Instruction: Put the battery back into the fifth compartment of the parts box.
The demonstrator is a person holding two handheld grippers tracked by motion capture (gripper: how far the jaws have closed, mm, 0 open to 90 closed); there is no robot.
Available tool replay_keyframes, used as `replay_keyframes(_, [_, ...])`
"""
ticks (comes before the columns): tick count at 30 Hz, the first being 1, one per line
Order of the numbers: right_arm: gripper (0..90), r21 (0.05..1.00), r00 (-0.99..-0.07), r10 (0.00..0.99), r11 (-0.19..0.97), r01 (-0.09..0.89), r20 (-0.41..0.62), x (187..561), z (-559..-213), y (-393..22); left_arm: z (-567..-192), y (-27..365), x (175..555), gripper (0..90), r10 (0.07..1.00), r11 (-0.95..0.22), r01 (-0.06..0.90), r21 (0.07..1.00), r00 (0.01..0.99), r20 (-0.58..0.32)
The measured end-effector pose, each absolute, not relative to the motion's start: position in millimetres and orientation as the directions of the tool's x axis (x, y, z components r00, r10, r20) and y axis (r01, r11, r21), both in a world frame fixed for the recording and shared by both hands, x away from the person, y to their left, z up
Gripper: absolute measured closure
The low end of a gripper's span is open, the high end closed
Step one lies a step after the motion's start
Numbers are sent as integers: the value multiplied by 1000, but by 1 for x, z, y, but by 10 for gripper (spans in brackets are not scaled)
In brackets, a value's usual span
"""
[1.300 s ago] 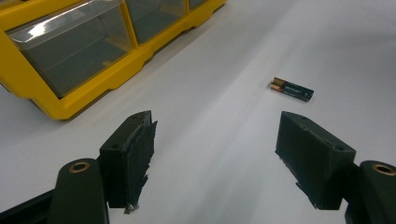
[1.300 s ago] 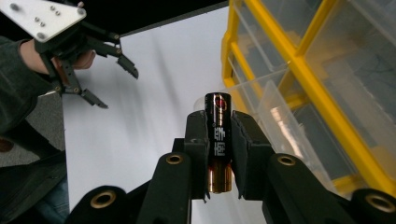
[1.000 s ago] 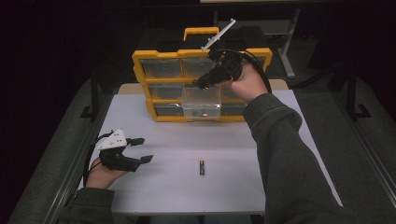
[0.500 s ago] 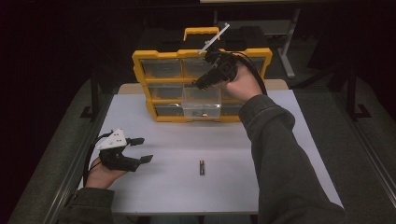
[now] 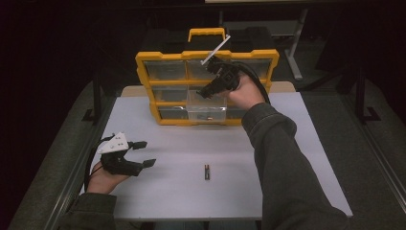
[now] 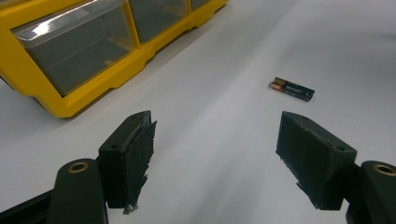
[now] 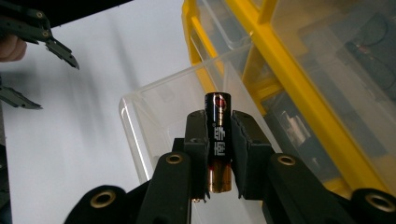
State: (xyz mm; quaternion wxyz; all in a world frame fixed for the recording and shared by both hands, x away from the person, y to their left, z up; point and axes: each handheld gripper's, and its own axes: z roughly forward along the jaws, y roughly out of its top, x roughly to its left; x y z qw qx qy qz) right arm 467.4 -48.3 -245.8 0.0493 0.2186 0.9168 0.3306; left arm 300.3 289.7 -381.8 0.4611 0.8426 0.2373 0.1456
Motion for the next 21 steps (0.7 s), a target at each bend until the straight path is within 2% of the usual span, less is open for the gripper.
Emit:
replay_keyframes(10, [757, 605, -901, 431, 703, 374, 55, 468, -263, -46, -382, 289, 300, 273, 534, -464, 264, 845, 845, 30])
replay_keyframes(21, [720, 619, -890, 451, 679, 394, 72, 466, -259, -53, -382, 290, 301, 272, 531, -469, 261, 843, 846, 33])
